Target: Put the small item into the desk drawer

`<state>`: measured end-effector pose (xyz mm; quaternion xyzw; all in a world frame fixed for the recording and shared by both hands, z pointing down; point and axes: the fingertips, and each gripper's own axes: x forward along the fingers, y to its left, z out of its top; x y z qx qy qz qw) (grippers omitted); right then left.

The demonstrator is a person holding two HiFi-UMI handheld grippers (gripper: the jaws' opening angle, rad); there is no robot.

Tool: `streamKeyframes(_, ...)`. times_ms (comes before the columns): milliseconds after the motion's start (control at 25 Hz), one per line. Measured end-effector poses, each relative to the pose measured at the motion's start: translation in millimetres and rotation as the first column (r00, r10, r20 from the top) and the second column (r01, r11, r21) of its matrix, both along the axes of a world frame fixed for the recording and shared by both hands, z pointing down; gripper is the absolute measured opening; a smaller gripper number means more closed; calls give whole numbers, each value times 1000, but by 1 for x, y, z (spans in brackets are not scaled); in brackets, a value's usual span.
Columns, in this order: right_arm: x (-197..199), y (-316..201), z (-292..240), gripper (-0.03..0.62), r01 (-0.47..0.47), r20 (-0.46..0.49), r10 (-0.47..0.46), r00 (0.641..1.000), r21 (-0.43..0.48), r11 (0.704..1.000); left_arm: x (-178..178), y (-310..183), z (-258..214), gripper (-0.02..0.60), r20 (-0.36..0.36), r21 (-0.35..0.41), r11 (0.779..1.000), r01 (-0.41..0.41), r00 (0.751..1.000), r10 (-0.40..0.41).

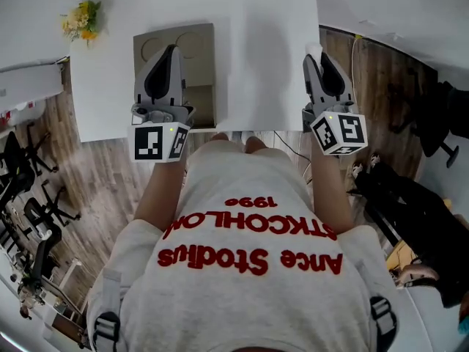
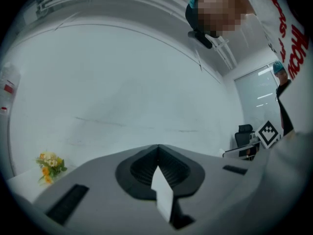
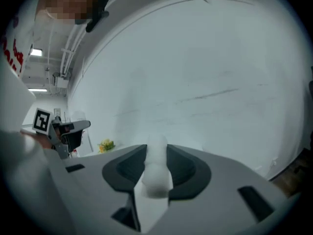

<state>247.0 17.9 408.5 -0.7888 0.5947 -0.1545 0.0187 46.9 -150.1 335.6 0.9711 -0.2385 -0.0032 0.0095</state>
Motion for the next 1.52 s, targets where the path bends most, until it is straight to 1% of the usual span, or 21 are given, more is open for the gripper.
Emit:
streamKeyframes(200, 7, 1, -58, 127, -17, -77, 29, 997, 158, 987, 8, -4, -31, 6, -59, 67, 998, -10, 998, 14)
streamKeyframes(400, 8, 5, -109, 127, -18, -159, 62, 985, 266, 964, 11, -10, -58, 6, -107, 111, 994, -10, 994, 22)
streamKeyframes(520, 4, 9, -134, 127, 1, -232, 72, 970, 302, 953, 11, -11, -71, 6, -124, 146, 989, -9, 992, 28)
streamKeyframes(600, 0, 12, -146, 126, 10, -261, 78, 962, 318, 948, 9, -9, -79, 6, -125, 177, 984, -7, 992, 29)
streamKeyframes(720, -4, 15, -154, 127, 19, -269, 77, 960, 338, 941, 5, -5, -87, 6, -120, 222, 975, 1, 992, 26)
streamKeyframes(840, -6, 14, -156, 126, 30, -260, 65, 963, 345, 938, -1, -4, -90, 6, -122, 238, 971, 15, 992, 14)
streamKeyframes(920, -10, 9, -157, 126, 52, -256, 40, 966, 343, 938, -9, -7, -92, 6, -123, 241, 970, 38, 992, -9)
streamKeyframes(1040, -23, -2, -158, 126, 109, -256, -21, 967, 336, 936, -27, -11, -93, 6, -130, 234, 968, 87, 990, -58)
streamKeyframes(1200, -40, -24, -157, 126, 199, -261, -113, 959, 330, 923, -51, -17, -90, 6, -133, 226, 960, 165, 982, -137)
streamKeyframes(1360, -59, -53, -156, 126, 307, -260, -228, 938, 322, 896, -77, -25, -87, 6, -121, 223, 940, 260, 964, -238)
streamKeyframes(1520, -91, -81, -156, 126, 413, -260, -340, 904, 322, 852, -117, -29, -86, 6, -119, 221, 906, 360, 932, -341)
